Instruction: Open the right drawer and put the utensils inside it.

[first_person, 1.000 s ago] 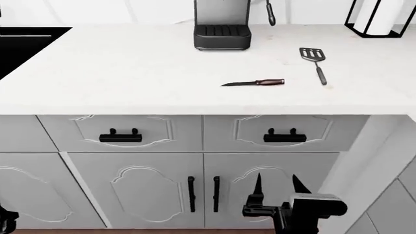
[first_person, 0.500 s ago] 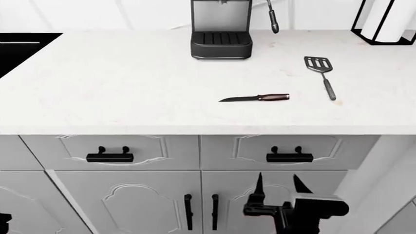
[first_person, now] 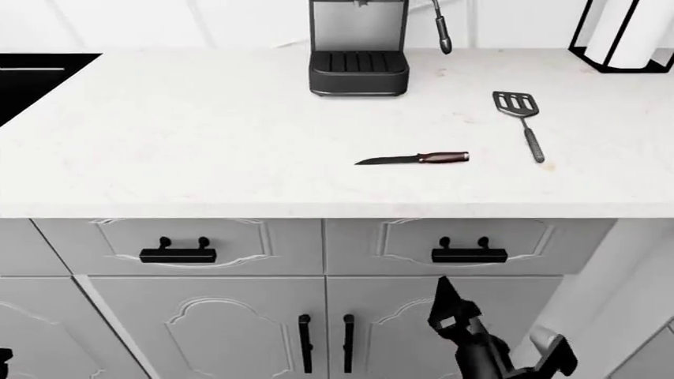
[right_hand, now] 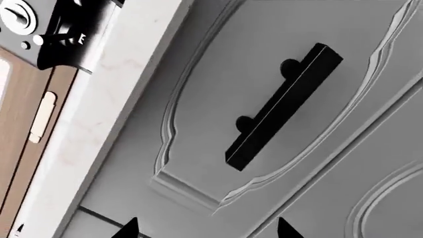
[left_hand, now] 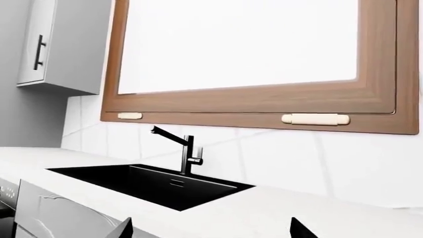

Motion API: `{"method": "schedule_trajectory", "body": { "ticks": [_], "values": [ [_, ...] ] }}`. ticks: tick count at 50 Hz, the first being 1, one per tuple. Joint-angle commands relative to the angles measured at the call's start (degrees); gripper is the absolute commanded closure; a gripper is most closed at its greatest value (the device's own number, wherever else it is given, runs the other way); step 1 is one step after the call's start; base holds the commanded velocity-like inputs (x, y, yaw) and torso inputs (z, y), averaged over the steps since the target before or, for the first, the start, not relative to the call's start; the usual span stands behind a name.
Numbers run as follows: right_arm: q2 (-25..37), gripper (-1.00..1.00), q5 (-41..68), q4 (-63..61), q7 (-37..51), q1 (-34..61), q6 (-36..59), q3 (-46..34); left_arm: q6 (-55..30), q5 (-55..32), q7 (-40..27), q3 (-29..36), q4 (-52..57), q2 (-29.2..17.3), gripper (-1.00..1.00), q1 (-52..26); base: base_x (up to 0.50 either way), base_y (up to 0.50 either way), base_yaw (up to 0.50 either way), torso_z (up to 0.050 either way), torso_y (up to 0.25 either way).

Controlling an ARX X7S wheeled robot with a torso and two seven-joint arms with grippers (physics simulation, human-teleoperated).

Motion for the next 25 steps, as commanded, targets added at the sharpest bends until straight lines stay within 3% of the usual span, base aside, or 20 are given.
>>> {"method": "schedule_trajectory", "body": {
  "ticks": [1,25],
  "values": [
    [-0.7,-1.0,12.7,3.5,-4.0,0.7,2.0,3.6,0.4,-0.7,-0.6,-0.4,0.4,-0.1,-1.0,0.4,0.0,0.0,0.0,0.0,0.0],
    [-0.2,-1.0,15.8,4.6,-0.8,1.3,0.7,3.2,0.7,0.0,-1.4,0.5,0.2,-0.7,-1.0,0.6,0.0,0.0,0.0,0.0,0.0]
  ]
}}
